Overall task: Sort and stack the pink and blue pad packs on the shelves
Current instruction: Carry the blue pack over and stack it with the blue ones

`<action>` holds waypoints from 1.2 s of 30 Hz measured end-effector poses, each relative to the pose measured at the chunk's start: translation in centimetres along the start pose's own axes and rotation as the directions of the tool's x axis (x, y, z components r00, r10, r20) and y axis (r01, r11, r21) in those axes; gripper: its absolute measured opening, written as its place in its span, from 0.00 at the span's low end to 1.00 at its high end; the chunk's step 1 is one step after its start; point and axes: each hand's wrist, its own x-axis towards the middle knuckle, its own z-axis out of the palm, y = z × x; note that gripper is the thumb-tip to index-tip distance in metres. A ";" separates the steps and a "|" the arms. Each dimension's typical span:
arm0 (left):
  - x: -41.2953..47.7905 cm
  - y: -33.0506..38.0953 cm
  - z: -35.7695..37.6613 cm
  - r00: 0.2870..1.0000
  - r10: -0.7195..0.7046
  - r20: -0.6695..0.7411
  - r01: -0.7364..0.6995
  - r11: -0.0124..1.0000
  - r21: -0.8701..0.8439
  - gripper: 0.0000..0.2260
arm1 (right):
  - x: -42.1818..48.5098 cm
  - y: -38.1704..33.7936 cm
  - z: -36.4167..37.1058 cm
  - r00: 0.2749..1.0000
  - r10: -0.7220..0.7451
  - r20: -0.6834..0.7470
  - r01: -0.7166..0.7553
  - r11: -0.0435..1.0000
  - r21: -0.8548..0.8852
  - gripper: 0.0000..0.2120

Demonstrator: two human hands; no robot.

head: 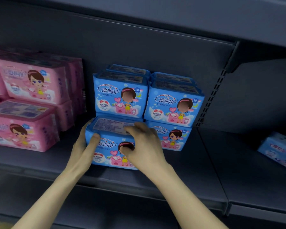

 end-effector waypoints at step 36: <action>1.4 -1.4 0.0 0.999 0.037 0.006 -0.036 0.987 -0.158 0.34 | 0.8 1.1 3.1 0.982 -0.061 -0.176 0.066 0.998 0.022 0.22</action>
